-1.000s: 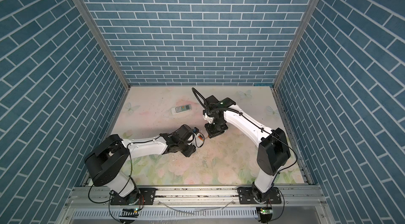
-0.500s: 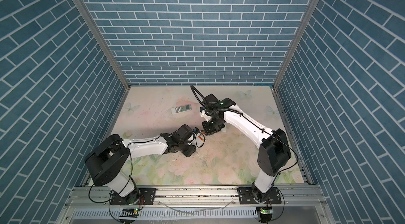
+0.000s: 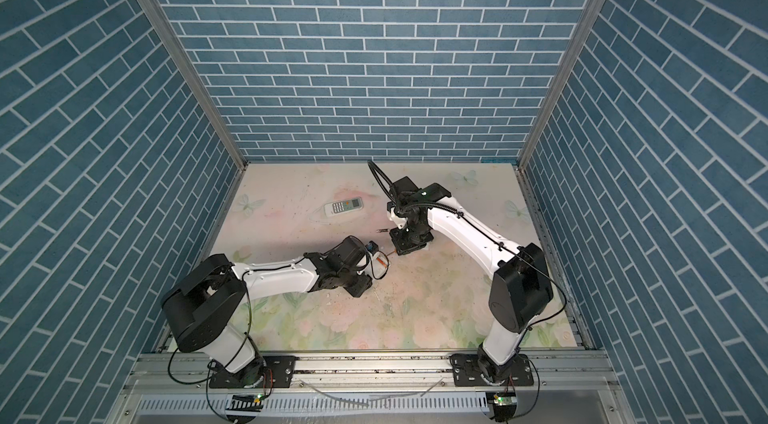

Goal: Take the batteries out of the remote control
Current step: 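Lift the screwdriver away from the remote with the right gripper, then lower the screwdriver tip to the red battery while the left gripper tilts the remote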

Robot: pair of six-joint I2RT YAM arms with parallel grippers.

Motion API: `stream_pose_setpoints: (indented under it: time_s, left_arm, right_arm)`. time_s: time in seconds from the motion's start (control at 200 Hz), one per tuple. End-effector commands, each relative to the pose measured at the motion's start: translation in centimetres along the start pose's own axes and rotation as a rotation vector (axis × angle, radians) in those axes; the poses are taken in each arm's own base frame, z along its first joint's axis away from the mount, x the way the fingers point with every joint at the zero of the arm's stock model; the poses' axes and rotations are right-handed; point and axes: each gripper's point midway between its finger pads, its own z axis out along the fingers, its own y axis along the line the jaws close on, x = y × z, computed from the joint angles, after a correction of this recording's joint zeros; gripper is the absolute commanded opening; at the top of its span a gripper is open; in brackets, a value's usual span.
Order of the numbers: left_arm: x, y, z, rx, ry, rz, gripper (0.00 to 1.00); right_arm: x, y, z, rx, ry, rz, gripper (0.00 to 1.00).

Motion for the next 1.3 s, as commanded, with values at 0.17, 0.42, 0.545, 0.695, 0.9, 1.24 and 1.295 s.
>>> stream_pose_setpoints:
  time_s: [0.17,0.42,0.545,0.695,0.9,1.24,1.295]
  left_arm:
    - [2.3,-1.9,0.3,0.047,0.122,0.120,0.45]
    - [-0.3,-3.1,0.2,0.053,0.122,0.291,0.43]
    - [-1.5,-3.4,0.0,0.062,0.104,0.357,0.43]
    - [-2.0,-3.6,0.3,0.066,0.108,0.422,0.42]
    - [-2.1,-3.4,0.5,0.057,0.130,0.488,0.40]
    - [-2.1,-3.6,1.0,0.070,0.124,0.538,0.37]
    - [-2.0,-3.6,1.0,0.071,0.120,0.539,0.37]
  right_arm:
    - [1.1,-1.9,-3.4,0.025,-0.066,0.050,0.00]
    - [2.6,-2.3,-4.6,-0.024,-0.077,0.109,0.00]
    - [4.1,-2.9,-5.4,-0.033,-0.065,0.142,0.00]
    - [5.6,-3.2,-6.5,-0.082,-0.047,0.207,0.00]
    - [7.2,-2.8,-6.5,-0.155,0.037,0.321,0.00]
    - [7.8,-3.2,-4.6,-0.228,0.105,0.437,0.00]
    - [7.5,-3.1,-4.1,-0.265,0.101,0.479,0.00]
